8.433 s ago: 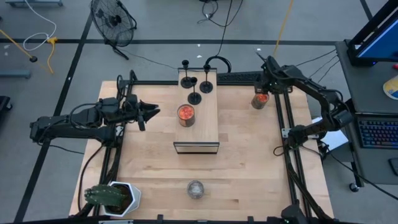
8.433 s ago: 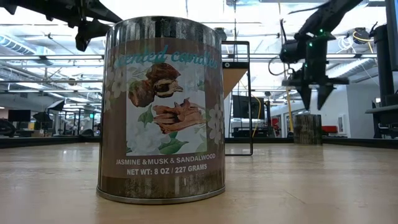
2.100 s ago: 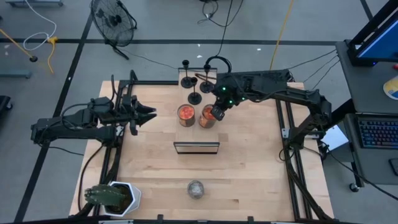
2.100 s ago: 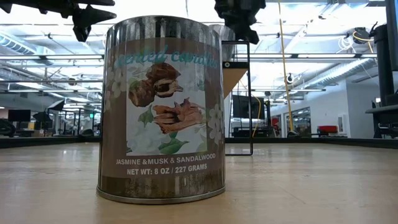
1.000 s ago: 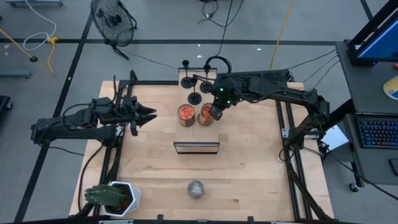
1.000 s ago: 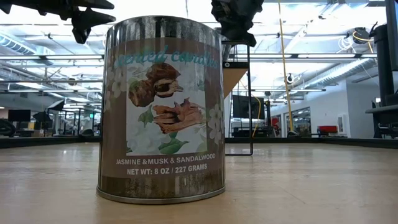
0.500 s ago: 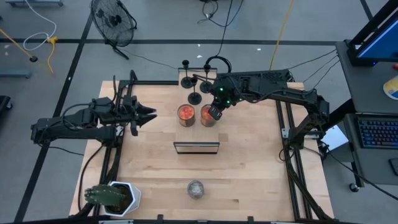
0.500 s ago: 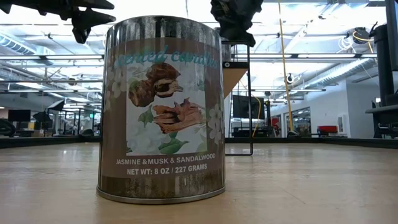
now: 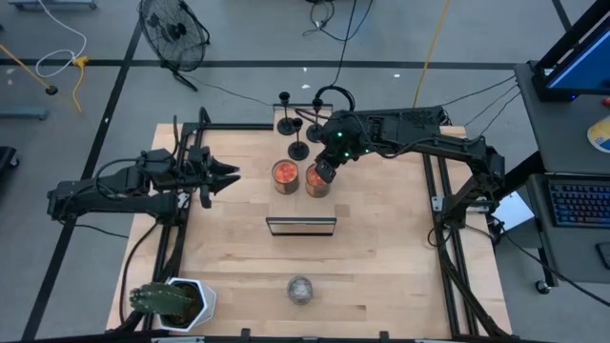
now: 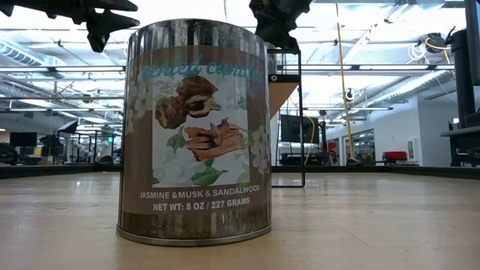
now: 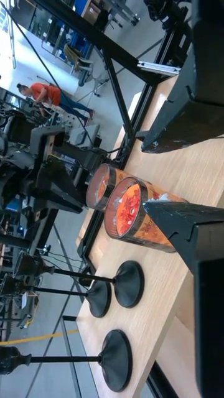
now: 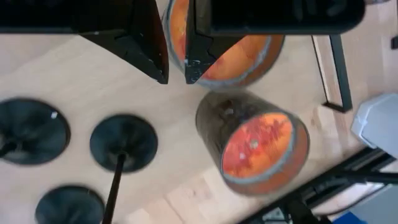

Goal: Pick & Place candle stick holders
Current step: Put the candle on the shelf

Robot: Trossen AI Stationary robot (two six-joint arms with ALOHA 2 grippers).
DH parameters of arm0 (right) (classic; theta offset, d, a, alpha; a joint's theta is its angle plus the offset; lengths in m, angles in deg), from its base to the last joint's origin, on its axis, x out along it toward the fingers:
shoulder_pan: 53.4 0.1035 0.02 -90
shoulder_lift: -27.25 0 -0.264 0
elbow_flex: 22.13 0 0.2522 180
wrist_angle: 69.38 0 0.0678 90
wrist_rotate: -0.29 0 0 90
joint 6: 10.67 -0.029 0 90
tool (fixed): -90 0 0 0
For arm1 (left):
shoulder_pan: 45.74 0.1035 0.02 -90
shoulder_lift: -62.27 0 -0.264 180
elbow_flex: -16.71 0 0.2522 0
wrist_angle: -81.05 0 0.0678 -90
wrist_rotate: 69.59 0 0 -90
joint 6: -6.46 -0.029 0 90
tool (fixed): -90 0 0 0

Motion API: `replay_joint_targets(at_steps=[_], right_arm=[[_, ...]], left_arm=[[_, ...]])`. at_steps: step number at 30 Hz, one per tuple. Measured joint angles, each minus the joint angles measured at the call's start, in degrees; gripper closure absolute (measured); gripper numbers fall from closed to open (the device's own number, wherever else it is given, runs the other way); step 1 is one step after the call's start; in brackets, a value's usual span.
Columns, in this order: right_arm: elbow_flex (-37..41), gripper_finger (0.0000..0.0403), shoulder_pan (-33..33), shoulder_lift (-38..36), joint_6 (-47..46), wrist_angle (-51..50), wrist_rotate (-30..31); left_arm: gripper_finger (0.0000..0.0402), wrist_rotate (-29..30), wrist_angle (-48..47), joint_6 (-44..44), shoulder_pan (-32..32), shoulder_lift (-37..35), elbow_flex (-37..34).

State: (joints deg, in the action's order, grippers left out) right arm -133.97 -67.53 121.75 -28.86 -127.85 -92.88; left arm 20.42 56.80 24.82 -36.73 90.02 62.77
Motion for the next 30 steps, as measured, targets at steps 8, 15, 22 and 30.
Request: replay_joint_targets(at_steps=[8, 15, 22, 30], right_arm=[[0.1, 0.0361, 0.0, -1.9, 2.7, -3.0, 3.5], [0.0, 0.0391, 0.6, -5.1, 5.1, -13.0, 5.4], [0.1, 0.0402, 2.3, -7.9, 7.1, -17.1, 8.0], [9.5, 0.0402, 2.6, -17.8, 8.2, -10.3, 12.3]], left_arm=[[0.0259, -0.7, -0.4, 0.1, 0.0, 0.0, 0.0], [0.0259, -2.0, -0.4, 0.2, -0.1, 0.0, 0.0], [0.0259, -0.9, 1.9, -0.1, -0.1, 0.0, 0.0], [0.0259, 3.6, 7.4, -0.1, -0.1, 0.0, 0.0]])
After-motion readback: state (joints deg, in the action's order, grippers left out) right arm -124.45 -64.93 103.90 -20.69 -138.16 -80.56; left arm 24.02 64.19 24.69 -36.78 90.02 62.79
